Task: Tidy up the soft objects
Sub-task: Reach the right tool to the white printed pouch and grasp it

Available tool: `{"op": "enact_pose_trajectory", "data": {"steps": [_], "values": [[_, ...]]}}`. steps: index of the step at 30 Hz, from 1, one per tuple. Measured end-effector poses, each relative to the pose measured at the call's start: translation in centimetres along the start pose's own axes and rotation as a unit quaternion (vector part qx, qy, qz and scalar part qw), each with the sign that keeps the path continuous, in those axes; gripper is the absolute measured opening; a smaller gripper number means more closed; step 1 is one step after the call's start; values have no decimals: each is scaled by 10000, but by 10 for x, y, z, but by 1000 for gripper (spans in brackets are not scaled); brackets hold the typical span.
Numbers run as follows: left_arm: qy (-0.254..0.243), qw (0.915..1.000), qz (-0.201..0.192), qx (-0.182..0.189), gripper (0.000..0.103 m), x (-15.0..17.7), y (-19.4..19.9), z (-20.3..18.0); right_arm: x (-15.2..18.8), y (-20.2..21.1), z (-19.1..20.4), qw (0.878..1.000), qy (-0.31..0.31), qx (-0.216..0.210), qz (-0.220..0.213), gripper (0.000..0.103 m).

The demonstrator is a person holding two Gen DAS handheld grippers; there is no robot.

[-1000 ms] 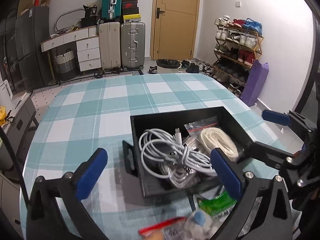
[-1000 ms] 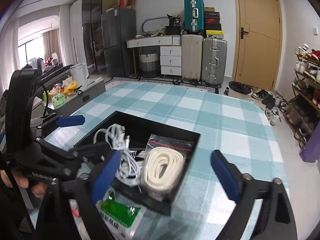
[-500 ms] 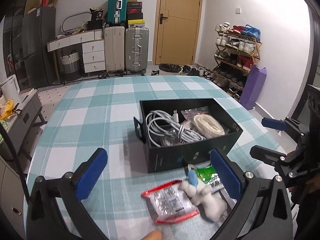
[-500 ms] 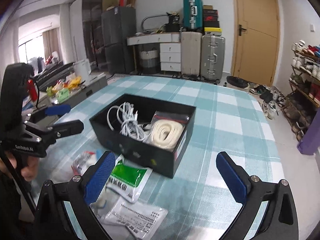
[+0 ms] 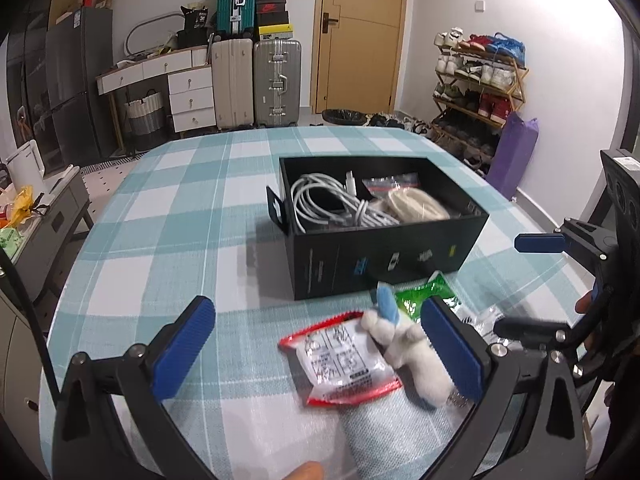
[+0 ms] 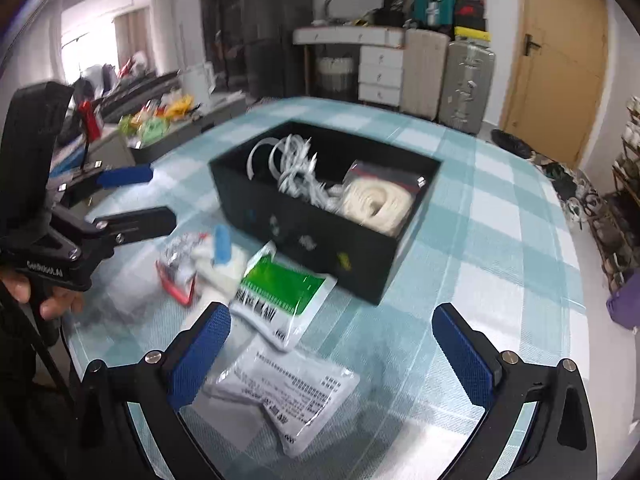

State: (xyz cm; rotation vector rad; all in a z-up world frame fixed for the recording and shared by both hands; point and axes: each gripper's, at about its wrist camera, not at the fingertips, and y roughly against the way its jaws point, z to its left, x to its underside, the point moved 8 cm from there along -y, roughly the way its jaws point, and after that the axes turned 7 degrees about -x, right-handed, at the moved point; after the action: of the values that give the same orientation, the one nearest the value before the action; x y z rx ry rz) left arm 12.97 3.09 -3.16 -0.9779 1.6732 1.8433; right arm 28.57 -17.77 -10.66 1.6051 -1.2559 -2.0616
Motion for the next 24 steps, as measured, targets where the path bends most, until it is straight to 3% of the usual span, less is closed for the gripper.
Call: {"op": "enact_pose_trajectory", "data": {"steps": [8,24], "values": [[-30,9999,154,52,103,15,-5,-4,17,-17,13,9986,182,-237,429,103],[-76,9995,283,106,103,26,-10,-6,33,-40,15,9944,102,-159,1035,103]]}}
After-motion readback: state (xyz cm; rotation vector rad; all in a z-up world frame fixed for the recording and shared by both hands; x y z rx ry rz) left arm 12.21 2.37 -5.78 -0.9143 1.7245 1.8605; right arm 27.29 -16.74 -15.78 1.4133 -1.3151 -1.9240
